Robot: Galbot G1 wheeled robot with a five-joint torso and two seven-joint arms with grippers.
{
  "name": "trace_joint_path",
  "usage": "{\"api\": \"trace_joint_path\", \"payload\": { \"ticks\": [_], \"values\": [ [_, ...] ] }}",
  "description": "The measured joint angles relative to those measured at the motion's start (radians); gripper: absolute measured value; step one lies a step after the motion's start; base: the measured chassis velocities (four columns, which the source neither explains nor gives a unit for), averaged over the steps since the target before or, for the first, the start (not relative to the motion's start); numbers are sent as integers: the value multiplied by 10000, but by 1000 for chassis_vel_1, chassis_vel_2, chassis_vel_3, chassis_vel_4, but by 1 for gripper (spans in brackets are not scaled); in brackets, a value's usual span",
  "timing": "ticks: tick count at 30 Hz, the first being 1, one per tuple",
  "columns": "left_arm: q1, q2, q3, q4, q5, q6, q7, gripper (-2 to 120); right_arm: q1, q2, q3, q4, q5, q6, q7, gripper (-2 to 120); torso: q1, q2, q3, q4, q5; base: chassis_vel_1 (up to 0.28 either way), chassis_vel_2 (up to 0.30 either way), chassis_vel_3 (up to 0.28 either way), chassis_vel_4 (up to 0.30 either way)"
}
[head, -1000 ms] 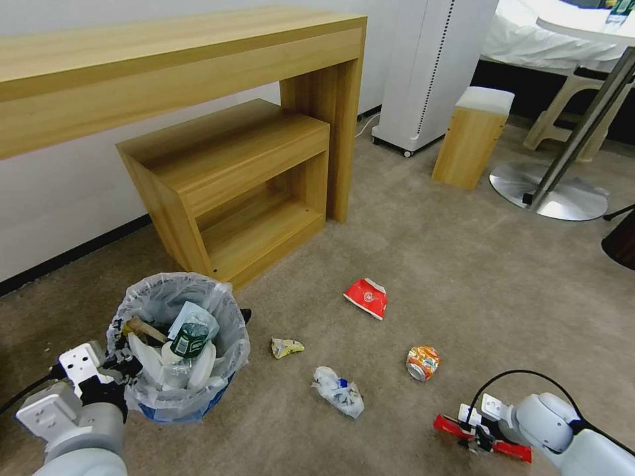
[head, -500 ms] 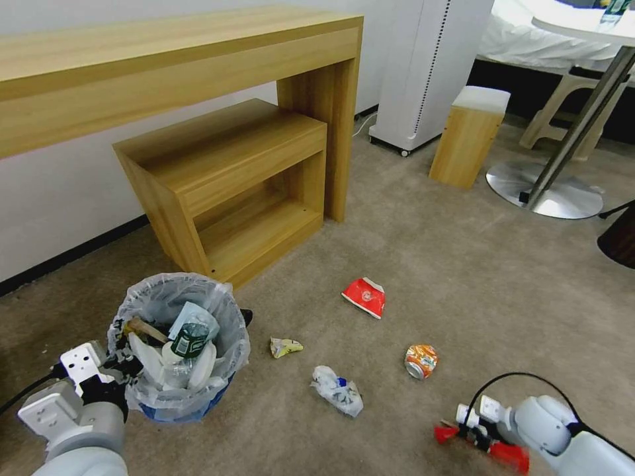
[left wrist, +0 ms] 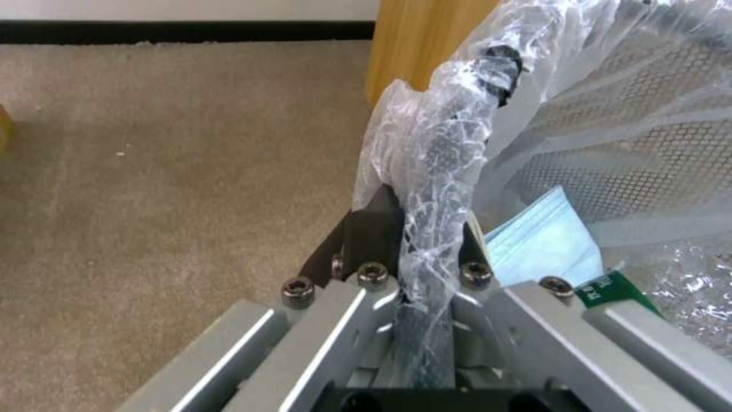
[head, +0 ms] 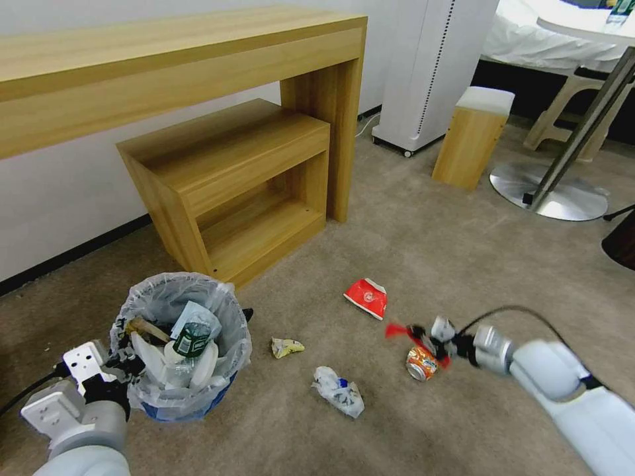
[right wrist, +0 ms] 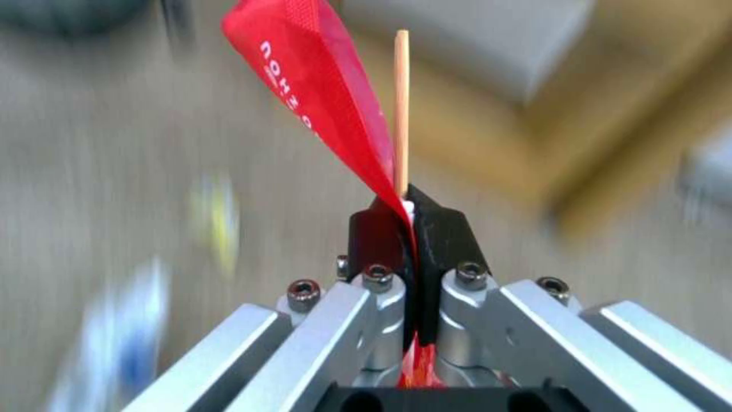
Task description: Pick up the trash bin and place the garbage on the floor into it.
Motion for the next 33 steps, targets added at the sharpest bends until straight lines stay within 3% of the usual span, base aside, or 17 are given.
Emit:
{"api": "trace_joint_path", "payload": {
  "ticks": [1, 4, 9, 10, 12, 13, 15, 24, 33],
  "values": [
    [0, 0, 0, 0, 0, 0, 0, 1, 0, 0, 0, 0, 0, 0, 0, 0, 0, 0, 0, 0, 0, 0, 0, 0, 0],
    [54, 7, 139, -42, -14, 8, 7, 1, 800, 136, -207, 718, 3075, 1723, -107, 0, 0, 0, -1, 1, 0, 0, 0, 0, 0],
    [171, -3, 551, -67, 22, 86, 18, 1, 2114, 728, -1237, 1181, 5606, 2036, 311, 0, 0, 0, -1, 1, 3, 0, 0, 0, 0],
    [171, -3, 551, -67, 22, 86, 18, 1, 2114, 728, -1237, 1181, 5606, 2036, 311, 0, 0, 0, -1, 1, 3, 0, 0, 0, 0],
    [197, 15, 784, -47, -43, 134, 26, 1, 3499, 1322, -2370, 954, 6477, 2209, 613, 0, 0, 0, 0, 0, 1, 0, 0, 0, 0],
    [197, 15, 784, -47, -43, 134, 26, 1, 3499, 1322, -2370, 954, 6477, 2209, 613, 0, 0, 0, 0, 0, 1, 0, 0, 0, 0],
    [149, -5, 914, -2, -113, 135, 32, 1, 4649, 1930, -3621, 301, 6857, 2443, 949, 0, 0, 0, 0, 2, -2, 0, 0, 0, 0],
    [4, 160, 715, -29, -449, 232, 19, 1, 5786, 3491, -6092, -1120, 6887, 2738, 928, 0, 0, -1, 1, 3, -1, 0, 0, 0, 0],
    [-138, 174, 730, 25, -516, 294, 3, 1, 6098, 4281, -7285, -1654, 6894, 2824, 571, 0, 1, -1, 0, 2, -1, 0, 0, 0, 0]
  ]
}}
